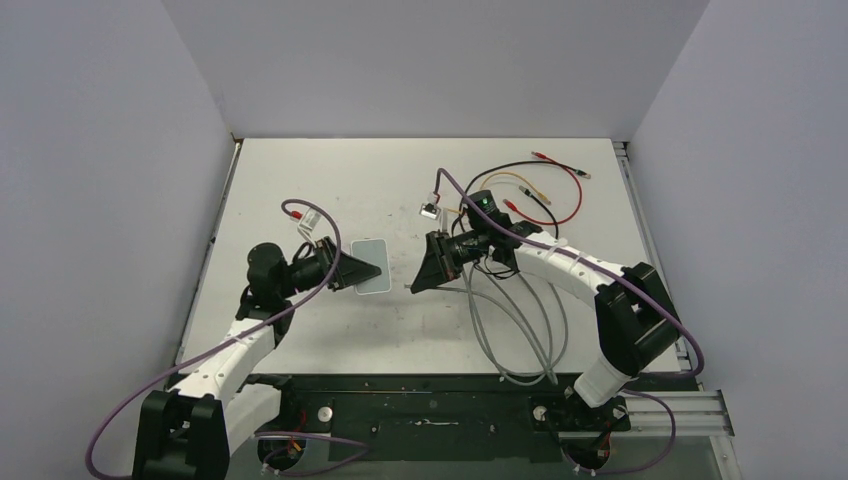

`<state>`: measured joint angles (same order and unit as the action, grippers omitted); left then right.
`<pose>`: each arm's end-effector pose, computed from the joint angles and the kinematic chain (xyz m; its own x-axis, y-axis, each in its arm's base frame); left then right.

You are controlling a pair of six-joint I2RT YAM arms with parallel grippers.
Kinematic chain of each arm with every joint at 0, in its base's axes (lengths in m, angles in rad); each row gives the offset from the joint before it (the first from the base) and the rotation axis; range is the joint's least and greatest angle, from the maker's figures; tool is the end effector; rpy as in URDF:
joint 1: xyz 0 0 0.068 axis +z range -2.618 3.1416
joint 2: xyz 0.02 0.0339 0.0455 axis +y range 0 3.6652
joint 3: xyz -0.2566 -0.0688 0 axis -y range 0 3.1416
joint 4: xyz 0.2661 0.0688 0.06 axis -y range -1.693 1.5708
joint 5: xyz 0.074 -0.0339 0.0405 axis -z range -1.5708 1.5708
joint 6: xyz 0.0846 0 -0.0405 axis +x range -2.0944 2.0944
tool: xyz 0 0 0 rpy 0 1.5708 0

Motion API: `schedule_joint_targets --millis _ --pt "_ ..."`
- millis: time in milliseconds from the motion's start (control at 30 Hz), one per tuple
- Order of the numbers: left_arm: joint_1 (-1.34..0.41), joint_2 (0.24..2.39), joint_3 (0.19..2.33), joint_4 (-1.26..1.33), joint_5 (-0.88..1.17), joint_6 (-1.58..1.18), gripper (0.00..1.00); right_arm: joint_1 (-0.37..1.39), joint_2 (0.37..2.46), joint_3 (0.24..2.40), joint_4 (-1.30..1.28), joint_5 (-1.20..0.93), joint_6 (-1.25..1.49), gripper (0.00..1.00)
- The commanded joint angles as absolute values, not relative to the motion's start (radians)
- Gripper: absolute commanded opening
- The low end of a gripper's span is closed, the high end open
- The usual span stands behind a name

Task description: Pull the plug from the switch port

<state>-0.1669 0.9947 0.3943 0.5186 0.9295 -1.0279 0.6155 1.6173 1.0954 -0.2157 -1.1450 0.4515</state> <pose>0.2430 -0.1097 0.2177 -0.8010 -0.3845 -0.4588 0.3892 0.2478 -0.8872 0.2602 0.2783 0.2159 -0.8382 -0.3720 -0.3987 -0.4702 0.1227 0.8740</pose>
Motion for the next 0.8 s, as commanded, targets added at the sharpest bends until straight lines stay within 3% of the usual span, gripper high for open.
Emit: schedule_joint_targets --millis 0,767 --pt "-0.151 0.969 0.386 0.543 0.933 -1.015 0.0 0.611 1.599 1.118 -0.241 -1.14 0.406 0.05" --pt "-0.203 1.002 0.402 0.301 0.878 -0.861 0.0 0.598 1.536 1.337 -0.306 -1.07 0.416 0.05"
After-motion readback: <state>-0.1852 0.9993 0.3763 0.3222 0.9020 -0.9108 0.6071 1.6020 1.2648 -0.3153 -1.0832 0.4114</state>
